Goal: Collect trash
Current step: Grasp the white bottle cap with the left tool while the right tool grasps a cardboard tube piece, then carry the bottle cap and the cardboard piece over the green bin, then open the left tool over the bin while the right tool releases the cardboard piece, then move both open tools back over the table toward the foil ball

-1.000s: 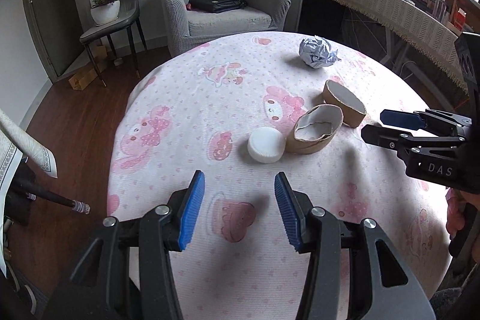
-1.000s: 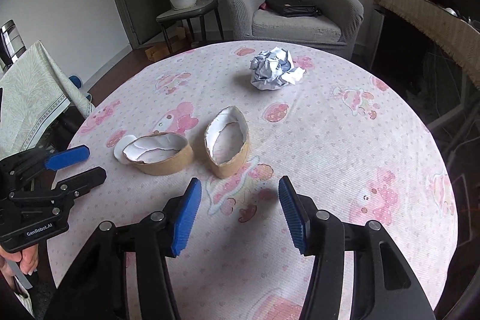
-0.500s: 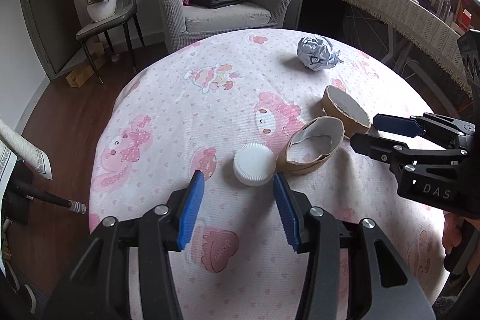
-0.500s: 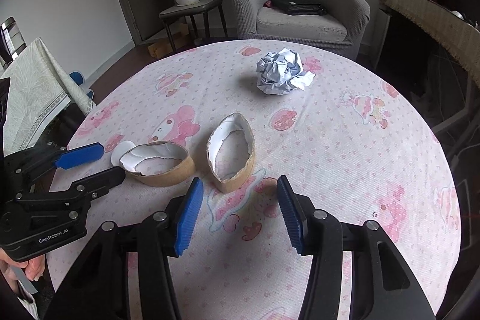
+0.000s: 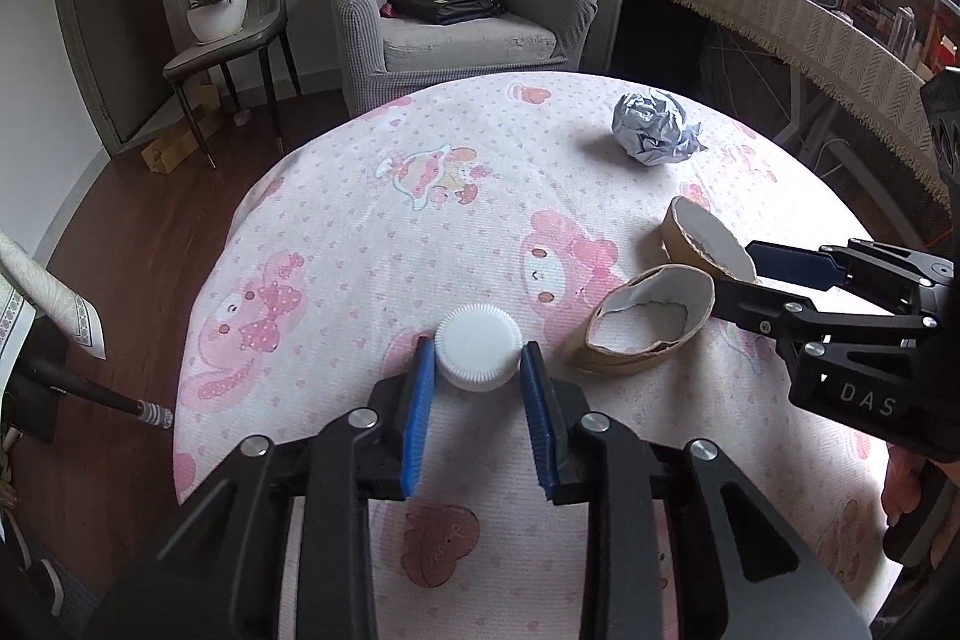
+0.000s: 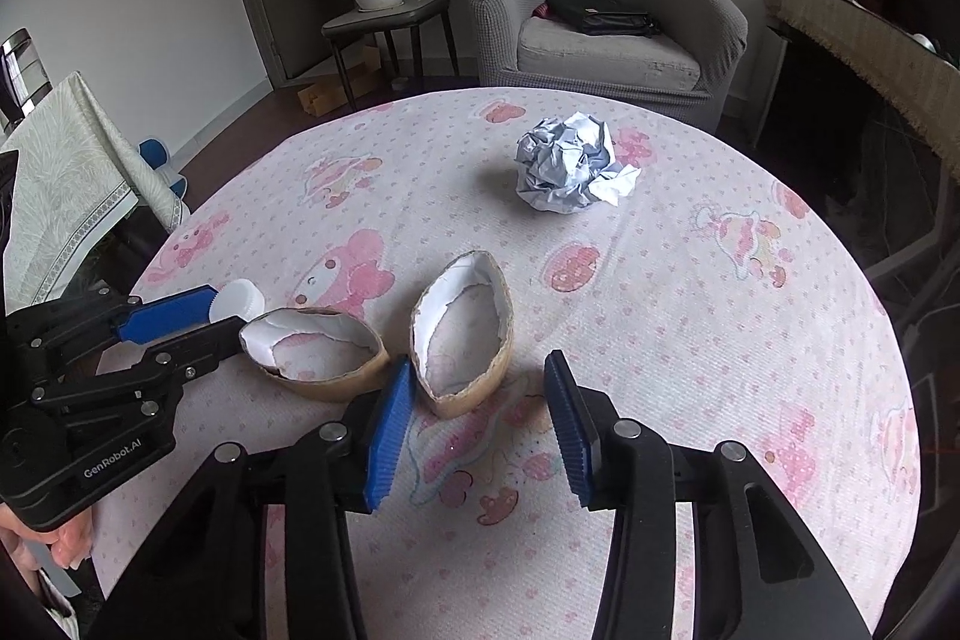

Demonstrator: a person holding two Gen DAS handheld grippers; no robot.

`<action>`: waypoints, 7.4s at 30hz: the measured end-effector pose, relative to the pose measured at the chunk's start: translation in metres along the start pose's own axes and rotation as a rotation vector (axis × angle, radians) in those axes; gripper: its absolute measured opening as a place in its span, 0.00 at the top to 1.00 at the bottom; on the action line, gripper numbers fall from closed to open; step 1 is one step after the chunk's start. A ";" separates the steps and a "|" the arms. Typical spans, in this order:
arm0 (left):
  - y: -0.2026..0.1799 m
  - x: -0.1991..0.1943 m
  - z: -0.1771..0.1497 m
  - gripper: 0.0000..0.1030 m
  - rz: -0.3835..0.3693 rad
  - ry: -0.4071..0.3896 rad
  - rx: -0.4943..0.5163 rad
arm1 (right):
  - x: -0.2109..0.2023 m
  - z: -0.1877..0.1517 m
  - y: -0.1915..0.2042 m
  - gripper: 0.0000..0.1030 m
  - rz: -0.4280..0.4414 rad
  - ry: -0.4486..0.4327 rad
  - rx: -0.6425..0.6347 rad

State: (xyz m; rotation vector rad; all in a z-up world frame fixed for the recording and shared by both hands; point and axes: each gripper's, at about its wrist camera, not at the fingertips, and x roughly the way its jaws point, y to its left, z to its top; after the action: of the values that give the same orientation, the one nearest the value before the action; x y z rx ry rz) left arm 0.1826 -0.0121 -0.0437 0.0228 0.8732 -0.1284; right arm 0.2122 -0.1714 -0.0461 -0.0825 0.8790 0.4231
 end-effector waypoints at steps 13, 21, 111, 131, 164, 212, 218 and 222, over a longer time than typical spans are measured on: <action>0.021 -0.010 -0.006 0.70 -0.019 -0.008 -0.039 | 0.009 0.011 0.007 0.68 -0.023 -0.003 0.007; 0.051 -0.027 -0.013 0.70 0.002 -0.029 -0.076 | 0.002 0.018 0.008 0.69 -0.054 -0.045 0.042; 0.270 -0.037 -0.228 0.49 0.106 0.368 -0.317 | 0.073 -0.002 0.328 0.69 0.360 0.218 -0.341; 0.296 -0.123 -0.174 0.62 0.180 0.040 -0.369 | 0.155 -0.072 0.362 0.69 0.300 0.437 -0.428; 0.235 -0.180 -0.095 0.70 0.191 -0.208 -0.290 | 0.062 -0.057 0.332 0.60 0.393 0.267 -0.463; 0.046 -0.068 -0.014 0.18 -0.055 -0.172 -0.002 | -0.030 0.020 0.015 0.40 0.096 -0.134 -0.032; 0.012 -0.039 -0.013 0.18 -0.070 -0.129 0.119 | -0.021 0.020 -0.020 0.28 0.071 -0.125 0.015; -0.001 -0.023 0.000 0.18 -0.128 -0.092 0.162 | -0.016 0.026 -0.048 0.26 0.101 -0.124 0.114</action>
State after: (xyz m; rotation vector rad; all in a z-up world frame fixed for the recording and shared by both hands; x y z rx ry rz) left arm 0.1681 -0.0106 -0.0263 0.1122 0.7707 -0.3177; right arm 0.2409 -0.2138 -0.0223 0.0927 0.7858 0.4659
